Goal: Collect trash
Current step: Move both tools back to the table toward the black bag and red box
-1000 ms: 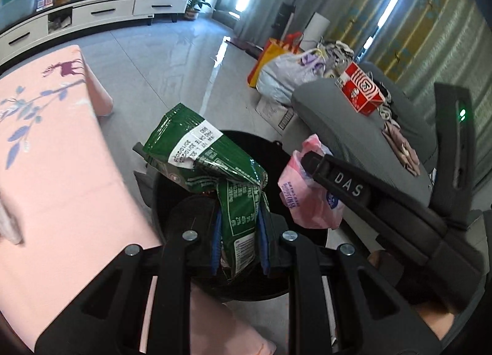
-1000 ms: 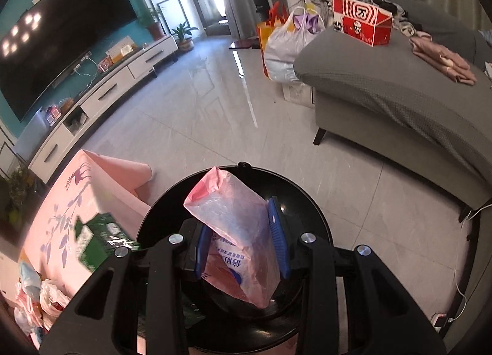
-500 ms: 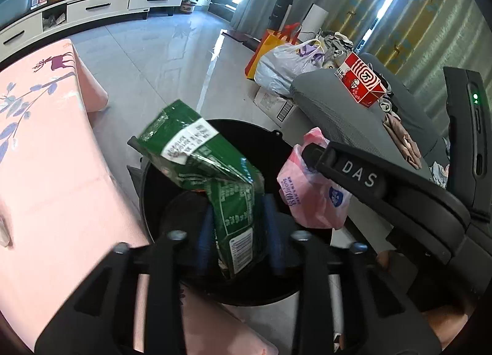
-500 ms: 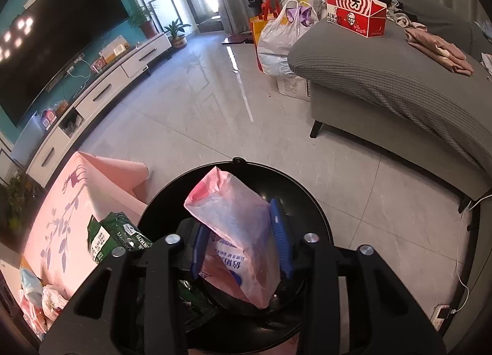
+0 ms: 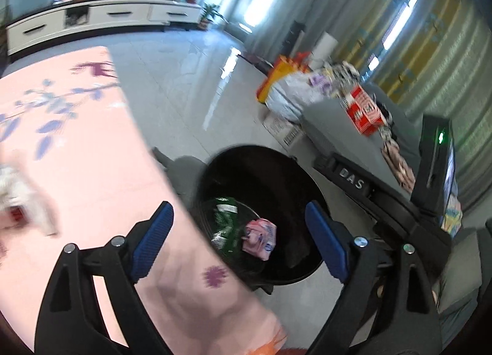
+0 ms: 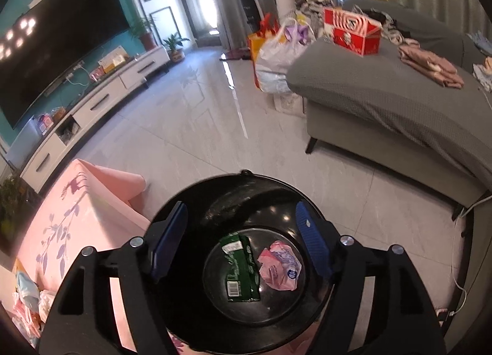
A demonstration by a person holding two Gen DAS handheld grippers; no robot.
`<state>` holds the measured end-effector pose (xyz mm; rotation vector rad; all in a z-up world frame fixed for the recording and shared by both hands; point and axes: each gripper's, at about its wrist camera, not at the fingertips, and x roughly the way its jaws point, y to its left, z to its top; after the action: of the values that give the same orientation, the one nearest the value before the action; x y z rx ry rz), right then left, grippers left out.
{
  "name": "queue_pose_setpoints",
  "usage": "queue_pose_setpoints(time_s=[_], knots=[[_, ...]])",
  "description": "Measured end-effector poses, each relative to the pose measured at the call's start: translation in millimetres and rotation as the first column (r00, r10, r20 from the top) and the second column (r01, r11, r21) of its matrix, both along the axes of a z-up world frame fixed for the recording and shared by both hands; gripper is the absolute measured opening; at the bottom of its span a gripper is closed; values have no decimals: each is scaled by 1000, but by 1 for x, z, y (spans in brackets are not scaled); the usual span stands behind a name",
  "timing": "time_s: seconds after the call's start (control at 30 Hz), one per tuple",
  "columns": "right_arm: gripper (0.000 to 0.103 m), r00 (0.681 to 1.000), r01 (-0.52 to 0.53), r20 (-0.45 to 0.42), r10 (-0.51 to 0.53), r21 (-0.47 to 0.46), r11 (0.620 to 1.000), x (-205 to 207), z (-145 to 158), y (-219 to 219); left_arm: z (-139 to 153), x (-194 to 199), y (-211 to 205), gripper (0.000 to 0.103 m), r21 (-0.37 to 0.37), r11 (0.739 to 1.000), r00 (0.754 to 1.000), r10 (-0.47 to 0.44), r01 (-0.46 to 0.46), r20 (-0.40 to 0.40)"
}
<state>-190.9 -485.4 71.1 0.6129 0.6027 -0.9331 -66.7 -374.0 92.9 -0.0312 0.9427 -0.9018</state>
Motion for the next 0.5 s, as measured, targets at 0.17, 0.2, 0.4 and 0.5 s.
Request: queue_pose_setpoints(time_s=[0.17,0.2,0.4,0.5], knots=[[77,996,-78,36,80,-54,995,12,17,28,20,10,71,91,13,991,990,131,-132,57],[78,993,-109,47,112,-58,992,15,22,37,23,11,86,91,20,987,985,160,-161,68],[84,931,-342,104,350,-88,936,41,52,106,39,11,192,94,35,940,937,333,-338,110],[87,884,-445,95,457,-124,887,55,65,146,42,12,246,94,54,901,899,422,-430,114]])
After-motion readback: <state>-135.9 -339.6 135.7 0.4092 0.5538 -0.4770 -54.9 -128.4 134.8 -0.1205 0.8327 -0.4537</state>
